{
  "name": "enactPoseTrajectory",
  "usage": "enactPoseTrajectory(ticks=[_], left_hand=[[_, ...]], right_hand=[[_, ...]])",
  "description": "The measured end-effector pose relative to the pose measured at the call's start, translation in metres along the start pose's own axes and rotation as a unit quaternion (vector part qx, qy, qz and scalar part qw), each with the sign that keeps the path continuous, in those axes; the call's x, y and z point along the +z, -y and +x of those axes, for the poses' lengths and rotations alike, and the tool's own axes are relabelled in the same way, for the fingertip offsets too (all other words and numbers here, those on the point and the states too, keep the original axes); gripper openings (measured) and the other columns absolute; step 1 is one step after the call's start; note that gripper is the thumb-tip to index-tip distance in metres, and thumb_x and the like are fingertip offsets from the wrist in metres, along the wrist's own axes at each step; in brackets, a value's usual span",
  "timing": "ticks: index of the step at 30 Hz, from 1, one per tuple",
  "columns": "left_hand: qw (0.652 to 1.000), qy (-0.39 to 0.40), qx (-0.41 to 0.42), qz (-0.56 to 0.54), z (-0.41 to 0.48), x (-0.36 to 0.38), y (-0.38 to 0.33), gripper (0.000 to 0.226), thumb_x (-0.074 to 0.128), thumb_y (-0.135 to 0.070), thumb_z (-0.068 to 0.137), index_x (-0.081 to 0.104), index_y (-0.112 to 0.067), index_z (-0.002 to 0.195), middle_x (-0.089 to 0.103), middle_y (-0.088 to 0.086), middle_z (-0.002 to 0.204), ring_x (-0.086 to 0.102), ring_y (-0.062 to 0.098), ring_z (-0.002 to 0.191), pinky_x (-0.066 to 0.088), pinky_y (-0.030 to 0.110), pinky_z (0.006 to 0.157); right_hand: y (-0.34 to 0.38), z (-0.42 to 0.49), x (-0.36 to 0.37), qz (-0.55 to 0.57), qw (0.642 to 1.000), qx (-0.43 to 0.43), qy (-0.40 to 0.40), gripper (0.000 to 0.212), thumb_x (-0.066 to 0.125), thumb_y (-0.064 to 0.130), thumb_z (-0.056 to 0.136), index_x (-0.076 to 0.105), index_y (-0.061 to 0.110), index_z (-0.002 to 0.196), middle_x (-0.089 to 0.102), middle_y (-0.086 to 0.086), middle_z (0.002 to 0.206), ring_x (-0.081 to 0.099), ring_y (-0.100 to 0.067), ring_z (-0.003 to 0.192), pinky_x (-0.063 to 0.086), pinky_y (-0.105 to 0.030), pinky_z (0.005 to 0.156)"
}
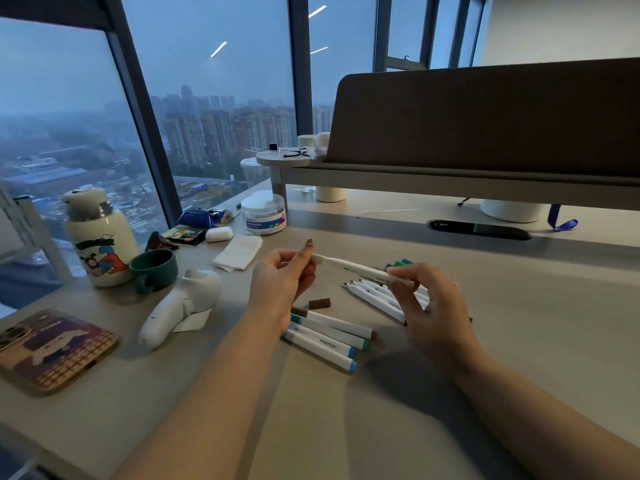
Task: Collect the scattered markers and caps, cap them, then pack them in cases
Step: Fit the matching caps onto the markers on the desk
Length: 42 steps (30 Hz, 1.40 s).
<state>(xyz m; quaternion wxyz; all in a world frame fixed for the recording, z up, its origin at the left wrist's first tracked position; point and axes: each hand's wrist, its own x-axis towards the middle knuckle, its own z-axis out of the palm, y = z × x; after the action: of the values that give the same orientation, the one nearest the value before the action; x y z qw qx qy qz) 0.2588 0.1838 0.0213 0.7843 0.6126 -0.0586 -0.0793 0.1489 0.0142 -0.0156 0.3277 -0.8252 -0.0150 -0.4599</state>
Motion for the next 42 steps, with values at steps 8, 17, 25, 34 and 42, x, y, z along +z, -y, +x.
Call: enactPoseTrajectory(ticks=[8,17,25,34,42], left_hand=[[0.960,-0.028,0.167,0.224,-0.006,0.005,0.006,0.018,0.061,-0.031,0.088,0.063,-0.013,0.088,0.068,0.000,0.079,0.066,0.008,0.069,0.053,0.013,0.060],[0.937,0.018,0.187,0.295,-0.001,-0.003,0.001,0.018,0.056,-0.030,0.091,0.064,-0.014,0.086,0.069,-0.003,0.080,0.065,0.008,0.073,0.053,0.020,0.070],[0.930,-0.096,0.140,0.325,0.020,-0.025,0.004,0.018,0.049,-0.028,0.097,0.062,-0.017,0.101,0.063,-0.003,0.096,0.053,0.006,0.083,0.036,0.016,0.064],[0.905,-0.038,0.125,0.405,0.032,-0.025,0.020,0.017,0.054,-0.022,0.094,0.062,-0.024,0.109,0.059,-0.005,0.109,0.051,0.007,0.096,0.040,0.024,0.079],[0.846,0.044,0.093,0.523,0.047,-0.028,0.027,0.030,0.047,-0.022,0.097,0.056,-0.033,0.124,0.052,-0.004,0.128,0.051,0.013,0.110,0.043,0.026,0.088]], right_hand=[[0.009,-0.004,0.001,-0.056,0.998,-0.016,0.021,0.008,0.058,0.024,0.088,0.065,0.021,0.088,0.054,0.020,0.079,0.049,-0.005,0.076,0.037,-0.025,0.072],[0.011,-0.002,0.000,-0.064,0.996,0.033,0.055,0.009,0.067,0.015,0.087,0.064,0.024,0.087,0.051,0.023,0.077,0.049,-0.008,0.075,0.039,-0.030,0.071],[0.008,-0.003,0.000,-0.159,0.977,0.066,0.124,0.011,0.067,0.029,0.086,0.061,0.038,0.087,0.049,0.021,0.089,0.042,-0.005,0.093,0.027,-0.029,0.089],[0.012,-0.003,0.002,-0.206,0.955,0.065,0.203,0.020,0.058,0.047,0.089,0.070,0.038,0.102,0.048,0.015,0.098,0.033,-0.003,0.097,0.016,-0.023,0.085],[-0.019,0.015,-0.025,-0.191,0.966,0.158,0.070,0.017,0.060,0.036,0.091,0.072,0.027,0.097,0.053,0.010,0.095,0.048,-0.013,0.096,0.027,-0.032,0.090]])
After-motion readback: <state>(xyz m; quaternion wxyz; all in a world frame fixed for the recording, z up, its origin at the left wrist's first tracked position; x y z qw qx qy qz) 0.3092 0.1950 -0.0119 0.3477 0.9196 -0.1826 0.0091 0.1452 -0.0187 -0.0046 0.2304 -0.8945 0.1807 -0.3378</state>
